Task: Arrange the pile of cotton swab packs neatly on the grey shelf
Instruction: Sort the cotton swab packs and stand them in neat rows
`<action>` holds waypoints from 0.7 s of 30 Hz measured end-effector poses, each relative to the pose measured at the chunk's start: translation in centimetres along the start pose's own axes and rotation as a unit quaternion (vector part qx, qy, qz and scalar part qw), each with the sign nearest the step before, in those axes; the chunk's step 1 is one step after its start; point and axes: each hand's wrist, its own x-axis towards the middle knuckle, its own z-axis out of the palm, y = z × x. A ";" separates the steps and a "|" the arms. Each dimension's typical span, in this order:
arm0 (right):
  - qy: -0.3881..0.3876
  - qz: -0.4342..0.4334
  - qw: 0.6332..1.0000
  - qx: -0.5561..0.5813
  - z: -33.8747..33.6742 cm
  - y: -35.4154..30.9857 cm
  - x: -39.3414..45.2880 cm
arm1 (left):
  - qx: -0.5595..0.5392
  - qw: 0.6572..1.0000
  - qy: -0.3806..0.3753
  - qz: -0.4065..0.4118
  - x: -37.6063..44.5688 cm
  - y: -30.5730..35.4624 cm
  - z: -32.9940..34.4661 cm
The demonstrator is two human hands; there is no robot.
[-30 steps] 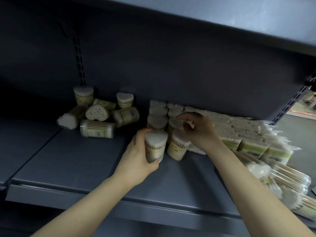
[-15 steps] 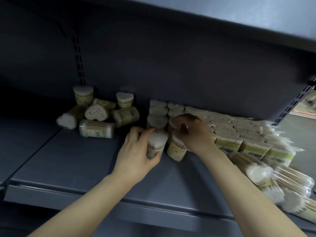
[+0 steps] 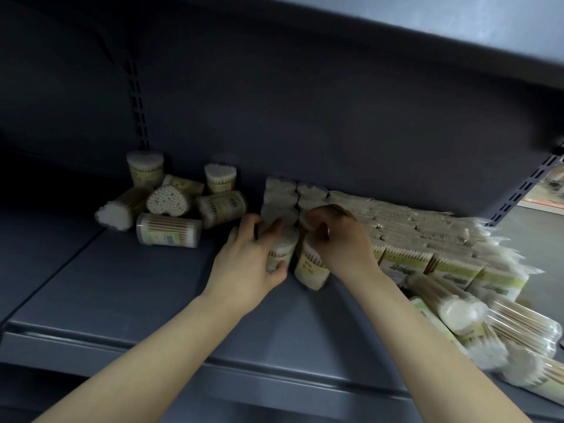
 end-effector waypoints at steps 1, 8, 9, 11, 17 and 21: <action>0.000 -0.001 1.000 0.000 0.0 0.0 0.0 | 0.003 1.000 0.001 0.002 0.0 0.0 0.0; 0.001 -0.002 1.000 -0.011 0.2 -0.2 0.1 | 0.008 1.000 -0.006 -0.006 0.1 0.1 0.0; 0.001 -0.002 1.000 -0.012 0.2 -0.2 0.1 | 0.013 1.000 -0.008 -0.007 0.1 0.1 -0.1; -0.001 0.000 1.000 -0.014 0.2 -0.2 0.1 | 0.014 1.000 -0.015 -0.010 0.1 0.1 -0.1; -0.005 0.004 1.000 -0.006 0.3 -0.3 0.0 | 0.032 0.999 -0.018 -0.017 0.0 0.3 0.1; -0.005 0.002 1.000 -0.008 0.2 -0.3 0.0 | 0.007 0.999 -0.020 -0.033 -0.1 0.4 0.2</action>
